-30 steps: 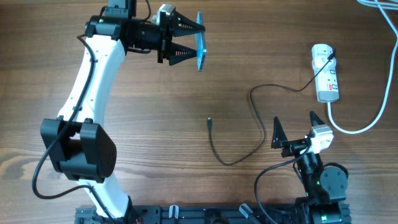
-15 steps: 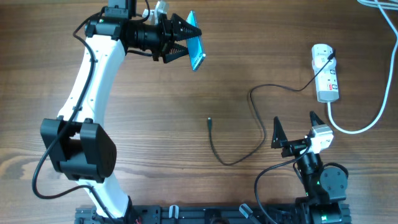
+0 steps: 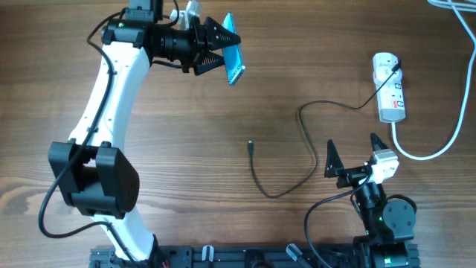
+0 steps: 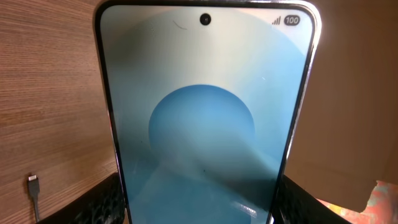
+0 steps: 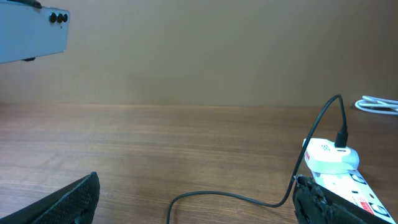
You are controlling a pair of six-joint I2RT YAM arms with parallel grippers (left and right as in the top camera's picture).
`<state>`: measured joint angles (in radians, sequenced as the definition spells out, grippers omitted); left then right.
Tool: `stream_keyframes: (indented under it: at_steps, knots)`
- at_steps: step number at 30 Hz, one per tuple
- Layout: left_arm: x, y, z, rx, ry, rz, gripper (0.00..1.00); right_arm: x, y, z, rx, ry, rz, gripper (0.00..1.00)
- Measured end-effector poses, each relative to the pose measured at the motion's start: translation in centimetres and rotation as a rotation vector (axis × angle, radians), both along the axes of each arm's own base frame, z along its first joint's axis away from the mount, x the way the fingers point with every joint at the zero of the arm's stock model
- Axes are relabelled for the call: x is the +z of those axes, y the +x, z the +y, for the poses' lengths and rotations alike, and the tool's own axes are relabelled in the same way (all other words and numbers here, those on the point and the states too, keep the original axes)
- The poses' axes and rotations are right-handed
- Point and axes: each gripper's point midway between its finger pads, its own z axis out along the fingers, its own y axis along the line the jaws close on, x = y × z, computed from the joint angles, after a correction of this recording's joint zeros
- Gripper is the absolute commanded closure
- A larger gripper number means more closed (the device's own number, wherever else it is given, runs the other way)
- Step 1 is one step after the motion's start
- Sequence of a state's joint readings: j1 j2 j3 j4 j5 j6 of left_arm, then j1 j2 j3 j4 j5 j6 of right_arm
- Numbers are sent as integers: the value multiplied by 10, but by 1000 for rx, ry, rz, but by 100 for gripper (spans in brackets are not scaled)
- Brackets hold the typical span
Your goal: Plug charger to phone and switch on socket
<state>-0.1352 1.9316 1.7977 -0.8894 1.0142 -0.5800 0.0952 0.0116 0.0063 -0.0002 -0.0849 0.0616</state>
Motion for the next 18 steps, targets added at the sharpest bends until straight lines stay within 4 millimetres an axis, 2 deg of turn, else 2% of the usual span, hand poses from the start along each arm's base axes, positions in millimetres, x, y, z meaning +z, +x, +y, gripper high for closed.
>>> stream_keyframes:
  at_steps: [9, 18]
  knots:
    - [0, -2, 0, -3, -3, 13, 34, 0, 0, 0, 0, 0, 0, 0]
    - [13, -19, -8, -60, -108, 87, 34, 0, 0, 0, 0, 0, 0, 0]
